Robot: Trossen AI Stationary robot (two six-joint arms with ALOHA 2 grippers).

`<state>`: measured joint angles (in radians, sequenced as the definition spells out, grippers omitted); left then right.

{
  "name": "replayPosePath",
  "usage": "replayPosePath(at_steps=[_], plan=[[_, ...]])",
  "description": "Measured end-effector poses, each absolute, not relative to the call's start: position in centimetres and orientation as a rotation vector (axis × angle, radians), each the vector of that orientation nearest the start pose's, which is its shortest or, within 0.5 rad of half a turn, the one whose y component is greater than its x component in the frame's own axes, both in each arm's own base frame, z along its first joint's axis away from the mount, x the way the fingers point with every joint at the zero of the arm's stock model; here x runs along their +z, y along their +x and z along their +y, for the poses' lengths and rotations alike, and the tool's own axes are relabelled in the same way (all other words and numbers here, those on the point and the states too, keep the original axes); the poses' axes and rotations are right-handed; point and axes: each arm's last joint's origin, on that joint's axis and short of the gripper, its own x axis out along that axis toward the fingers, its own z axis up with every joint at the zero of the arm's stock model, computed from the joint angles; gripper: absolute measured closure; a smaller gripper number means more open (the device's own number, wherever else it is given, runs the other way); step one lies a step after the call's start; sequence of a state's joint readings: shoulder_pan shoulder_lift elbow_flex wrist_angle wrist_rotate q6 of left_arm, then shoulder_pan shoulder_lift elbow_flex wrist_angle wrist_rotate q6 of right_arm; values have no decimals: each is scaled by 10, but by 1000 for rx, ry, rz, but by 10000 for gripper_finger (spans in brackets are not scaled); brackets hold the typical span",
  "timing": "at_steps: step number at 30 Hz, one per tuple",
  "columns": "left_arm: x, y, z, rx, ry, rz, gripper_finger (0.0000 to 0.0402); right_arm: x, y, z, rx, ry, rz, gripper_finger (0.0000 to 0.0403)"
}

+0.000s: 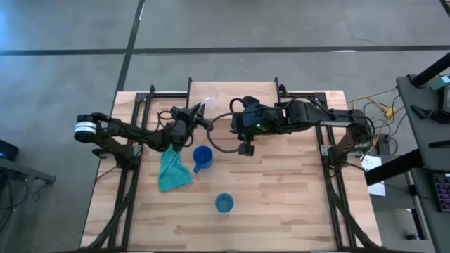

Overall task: Stack small to large cups/mugs on shelf
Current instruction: Put the transparent mug on the shelf, then put the blue mug on the shelf

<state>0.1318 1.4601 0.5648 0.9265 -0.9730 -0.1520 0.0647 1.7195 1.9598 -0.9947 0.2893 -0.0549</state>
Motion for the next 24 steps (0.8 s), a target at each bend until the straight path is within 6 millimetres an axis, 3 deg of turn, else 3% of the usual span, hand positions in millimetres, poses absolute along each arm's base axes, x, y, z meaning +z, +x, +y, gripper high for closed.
replayPosePath(at_steps=[5, 11, 17, 24], plan=[[216, 269, 60, 1099, -152, -118, 312, 416, 352, 14, -182, -215, 754, 306], [222, 272, 59, 1090, -162, -139, 306, 415, 352, 14, -179, -222, 762, 306], [244, 273, 52, 1017, -195, -209, 306, 409, 345, 13, -203, -275, 853, 314], [277, 258, 38, 972, -161, -276, 306, 404, 339, 12, -208, -296, 940, 310]])
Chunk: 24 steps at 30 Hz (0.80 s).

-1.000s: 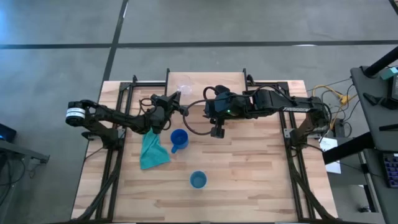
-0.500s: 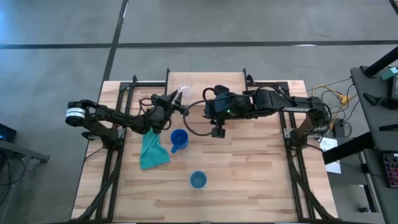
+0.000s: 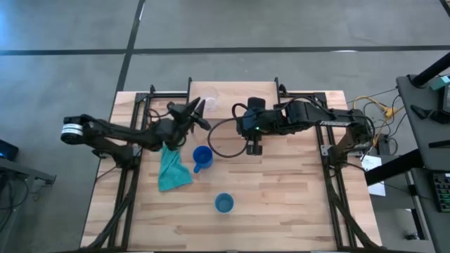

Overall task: Stack small to large cups/mugs on shelf
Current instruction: Put the blue mug on the shelf

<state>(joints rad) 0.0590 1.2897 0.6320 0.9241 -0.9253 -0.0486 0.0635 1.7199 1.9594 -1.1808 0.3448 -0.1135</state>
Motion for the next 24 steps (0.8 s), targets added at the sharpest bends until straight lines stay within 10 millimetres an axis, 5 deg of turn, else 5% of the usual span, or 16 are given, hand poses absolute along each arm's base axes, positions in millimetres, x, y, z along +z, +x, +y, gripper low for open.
replayPosePath(at_steps=[8, 17, 24], plan=[[312, 225, 5, 830, -155, -285, 306, 402, 336, 12, -216, -271, 968, 300], [316, 192, -34, 614, -85, -99, 306, 401, 335, 12, -249, -183, 976, 308], [312, 184, -50, 527, -51, -39, 306, 401, 335, 12, -329, -29, 948, 306]])
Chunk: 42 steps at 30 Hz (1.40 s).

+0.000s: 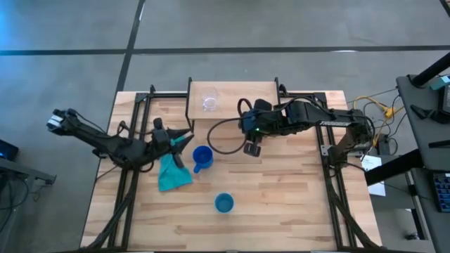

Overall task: Stack small to large cups/mugs on shelf
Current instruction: Put the blue mug on the shelf

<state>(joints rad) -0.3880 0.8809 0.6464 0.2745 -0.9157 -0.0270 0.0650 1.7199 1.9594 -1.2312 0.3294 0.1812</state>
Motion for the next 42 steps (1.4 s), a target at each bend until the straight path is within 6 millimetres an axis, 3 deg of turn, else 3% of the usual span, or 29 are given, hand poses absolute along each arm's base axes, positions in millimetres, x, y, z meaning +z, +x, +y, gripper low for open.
replayPosePath(at_steps=[9, 19, 28, 42], plan=[[278, 181, -60, 499, -232, 155, 306, 401, 335, 17, -389, 107, 919, 304], [265, 177, -72, 330, -310, 304, 306, 402, 336, 22, -407, 174, 889, 304], [246, 170, -72, 418, -463, 420, 330, 403, 336, 22, -409, 173, 881, 304], [207, 199, -91, 407, -570, 612, 354, 405, 340, 22, -372, 117, 856, 283]])
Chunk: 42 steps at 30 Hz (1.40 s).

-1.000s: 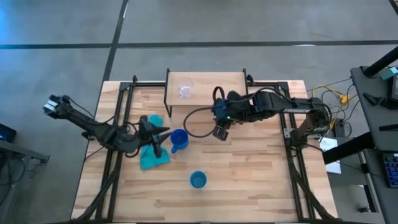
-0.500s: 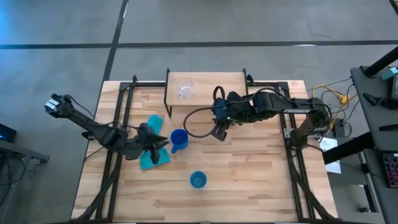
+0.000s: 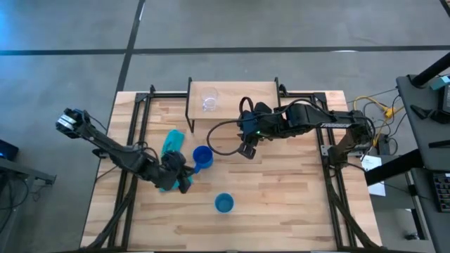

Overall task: Stack small to large cups/mugs on shelf
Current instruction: Put the blue mug on the shelf

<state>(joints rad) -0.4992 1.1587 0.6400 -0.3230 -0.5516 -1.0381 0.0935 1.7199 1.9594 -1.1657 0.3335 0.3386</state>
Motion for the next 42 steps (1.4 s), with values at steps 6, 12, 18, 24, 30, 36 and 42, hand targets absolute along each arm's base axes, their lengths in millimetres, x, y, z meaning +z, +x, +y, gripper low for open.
replayPosePath(at_steps=[6, 12, 18, 24, 30, 36, 42], plan=[[196, 203, -95, 420, -635, 671, 354, 405, 339, 22, -354, 78, 867, 280], [193, 206, -92, 476, -610, 643, 354, 405, 339, 23, -326, 85, 875, 280], [187, 210, -85, 526, -606, 646, 354, 404, 339, 24, -304, 97, 880, 278], [177, 216, -81, 569, -584, 675, 354, 404, 339, 24, -305, 99, 880, 278], [179, 224, -84, 535, -631, 623, 354, 404, 339, 24, -298, 86, 882, 278], [193, 224, -83, 508, -676, 567, 354, 404, 339, 24, -286, 59, 886, 277], [197, 224, -79, 516, -691, 552, 354, 404, 339, 24, -277, 42, 888, 277]])
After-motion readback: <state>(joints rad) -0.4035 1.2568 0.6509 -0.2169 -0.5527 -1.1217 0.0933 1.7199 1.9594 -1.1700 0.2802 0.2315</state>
